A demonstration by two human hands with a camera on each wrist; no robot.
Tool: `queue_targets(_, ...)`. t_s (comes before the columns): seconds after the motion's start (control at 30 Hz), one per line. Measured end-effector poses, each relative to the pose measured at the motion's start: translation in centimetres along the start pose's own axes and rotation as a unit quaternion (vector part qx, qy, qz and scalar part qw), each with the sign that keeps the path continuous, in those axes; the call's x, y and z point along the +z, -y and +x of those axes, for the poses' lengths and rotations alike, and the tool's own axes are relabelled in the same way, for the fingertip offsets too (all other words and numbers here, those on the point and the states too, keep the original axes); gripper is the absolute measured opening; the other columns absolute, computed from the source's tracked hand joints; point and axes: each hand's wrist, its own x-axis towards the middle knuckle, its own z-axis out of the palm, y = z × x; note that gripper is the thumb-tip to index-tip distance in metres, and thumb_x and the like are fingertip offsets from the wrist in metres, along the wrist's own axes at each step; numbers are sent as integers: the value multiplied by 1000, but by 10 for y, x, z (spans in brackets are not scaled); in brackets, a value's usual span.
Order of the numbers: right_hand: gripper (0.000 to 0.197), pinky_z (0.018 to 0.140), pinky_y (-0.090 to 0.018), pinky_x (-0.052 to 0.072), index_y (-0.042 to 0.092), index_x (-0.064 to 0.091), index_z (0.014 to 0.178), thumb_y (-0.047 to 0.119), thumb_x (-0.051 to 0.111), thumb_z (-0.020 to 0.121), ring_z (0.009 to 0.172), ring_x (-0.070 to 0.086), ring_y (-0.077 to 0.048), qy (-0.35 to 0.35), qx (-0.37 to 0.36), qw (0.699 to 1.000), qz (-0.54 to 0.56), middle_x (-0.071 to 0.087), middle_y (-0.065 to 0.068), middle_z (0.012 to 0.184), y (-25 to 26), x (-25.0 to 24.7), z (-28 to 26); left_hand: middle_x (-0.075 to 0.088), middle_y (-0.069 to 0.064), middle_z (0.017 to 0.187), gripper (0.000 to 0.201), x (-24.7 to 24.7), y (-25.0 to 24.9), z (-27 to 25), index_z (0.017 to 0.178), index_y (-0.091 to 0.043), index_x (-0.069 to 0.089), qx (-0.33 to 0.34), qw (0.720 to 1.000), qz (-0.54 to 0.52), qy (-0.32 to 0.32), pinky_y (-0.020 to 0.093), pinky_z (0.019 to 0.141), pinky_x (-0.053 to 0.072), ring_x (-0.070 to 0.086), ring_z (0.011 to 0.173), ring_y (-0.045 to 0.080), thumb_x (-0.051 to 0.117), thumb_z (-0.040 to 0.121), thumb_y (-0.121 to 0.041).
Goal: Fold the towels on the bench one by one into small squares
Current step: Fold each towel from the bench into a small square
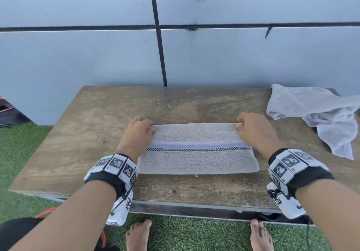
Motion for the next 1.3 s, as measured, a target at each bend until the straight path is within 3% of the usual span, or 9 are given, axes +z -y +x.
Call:
queue_targets(0.33,11,65,-34,45,22,52,85,16,54,94,80,59,-24,36,6,999,9,62,-5,95,0,-15,-22,57,-4,98,10,-40,-1,-1,93,-23,53,59,988,79,123,28,75,42,56,90,18,63,96,-25)
queue_targets(0.5,15,63,-32,37,20,58,79,10,61,91,72,55,-17,-63,-39,994,81,59,5,75,3,-53,-31,52,-12,83,9,-74,-16,-5,102,-20,57,127,991,44,16,27,66,37,52,82,17,63,96,-22)
queue_targets(0.6,8,70,-29,36,16,69,89,11,64,91,81,59,-21,-150,-88,976,129,66,1,83,1,-79,-37,44,-18,82,13,-97,-26,-11,106,-12,65,191,977,15,-88,24,72,33,46,78,13,65,94,-16)
queue_targets(0.7,10,75,-26,38,14,73,94,8,68,88,83,62,-20,-224,-113,955,158,68,-1,92,-1,-96,-50,49,-7,88,14,-110,-28,-25,103,-7,68,239,951,-8,-197,27,70,39,47,77,15,70,90,-12)
queue_targets(0.83,14,81,-24,45,15,71,96,3,68,88,81,62,-17,-226,-110,946,207,63,3,94,-10,-82,-90,53,-6,97,16,-97,-19,-61,103,-17,66,252,945,5,-210,26,65,43,50,80,11,72,88,-17)
queue_targets(0.9,22,76,-23,44,20,69,96,0,64,88,84,63,-17,-126,-90,973,174,62,4,95,-22,-58,-108,51,-11,102,22,-79,-9,-81,105,-27,62,204,973,0,-106,23,65,45,54,77,10,72,86,-23)
queue_targets(1.0,26,76,-25,46,21,63,108,2,53,94,93,62,-16,14,-31,985,167,64,0,106,-36,-21,-127,56,-11,114,42,-50,2,-107,120,-34,49,57,995,-16,83,29,85,51,58,96,11,73,86,-35)
queue_targets(1.13,8,62,-19,38,19,59,104,20,54,98,80,54,-7,-8,56,978,200,63,-1,101,-33,-1,-137,67,-1,106,39,-28,-2,-116,118,-16,60,-68,996,-7,55,23,75,45,59,88,11,59,95,-48)
queue_targets(1.3,35,57,-30,41,6,56,75,33,58,98,62,55,-21,-3,81,986,148,59,-11,68,-24,-1,-131,54,-6,59,38,-20,-11,-107,68,-17,51,-104,994,-11,40,26,54,39,49,52,12,65,92,-44)
